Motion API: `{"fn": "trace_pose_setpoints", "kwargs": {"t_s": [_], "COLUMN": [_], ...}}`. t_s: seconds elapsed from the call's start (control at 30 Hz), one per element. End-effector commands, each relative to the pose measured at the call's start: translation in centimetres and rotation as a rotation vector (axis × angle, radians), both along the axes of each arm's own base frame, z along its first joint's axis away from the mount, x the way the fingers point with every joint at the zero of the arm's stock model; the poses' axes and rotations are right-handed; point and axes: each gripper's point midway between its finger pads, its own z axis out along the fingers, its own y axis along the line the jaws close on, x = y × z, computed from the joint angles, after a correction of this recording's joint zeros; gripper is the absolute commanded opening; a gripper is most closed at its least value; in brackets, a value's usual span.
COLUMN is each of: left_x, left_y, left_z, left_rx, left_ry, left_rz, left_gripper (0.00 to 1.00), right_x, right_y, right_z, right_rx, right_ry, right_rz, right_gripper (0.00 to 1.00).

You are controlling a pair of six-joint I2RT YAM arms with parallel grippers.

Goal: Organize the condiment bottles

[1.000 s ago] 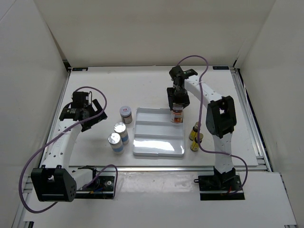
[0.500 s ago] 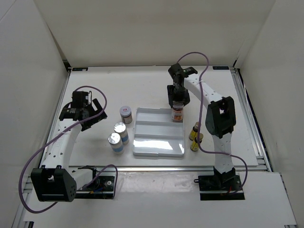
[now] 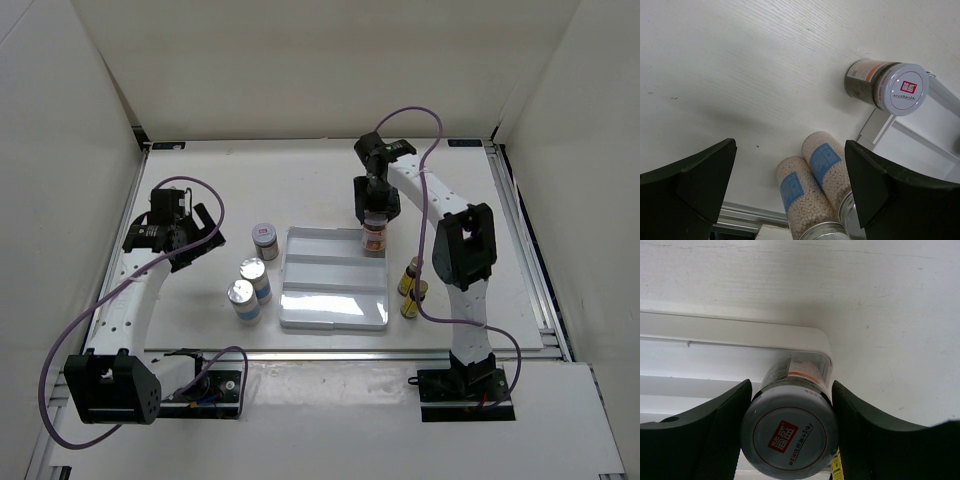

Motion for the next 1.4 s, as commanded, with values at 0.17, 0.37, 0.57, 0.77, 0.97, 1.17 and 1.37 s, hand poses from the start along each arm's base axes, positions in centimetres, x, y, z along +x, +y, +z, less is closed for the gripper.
{"fn": "trace_pose_setpoints", "kwargs": {"t_s": [0.17, 0.37, 0.57, 0.77, 0.97, 1.17, 1.37], "left_x": [0.8, 0.9, 1.2, 1.7, 3.2, 7.6, 11.0], "left_y": [0.0, 0.0, -0.4, -0.6, -1.0, -7.5, -12.4], "left_z": [1.5, 1.2, 1.2, 1.4, 2.8, 7.3, 5.8], "left_rx": [-0.003, -0.003, -0.02, -0.033, -0.048, -0.079, 0.033], "left_ry": [-0.049, -0.04, -0.034, -0.032, -0.068, -0.221, -0.185], "left_rz": [-0.001, -0.001, -0.013, -0.012, -0.034, -0.44, -0.667], "left_gripper": [1.0, 1.0, 1.0, 1.0, 1.0, 1.0, 1.0], "right_x": [-0.8, -0.8, -0.1, 0.3, 0.5, -1.0, -2.4], "right_y": [0.2, 0.1, -1.1, -1.7, -2.4, -1.8, -1.7], "right_z": [-1.5, -2.3, 1.0, 6.3, 12.1, 16.0, 14.2], "right_rx": [0.001, -0.015, -0.06, -0.034, 0.003, 0.096, 0.121], "right_ry": [0.064, 0.077, 0.002, -0.12, -0.262, -0.304, -0.242], "right_rz": [-0.044, -0.055, -0.081, -0.095, -0.106, -0.063, -0.018], "right_gripper": [0.0, 0.14, 0.88, 1.0, 1.0, 1.0, 1.0]}}
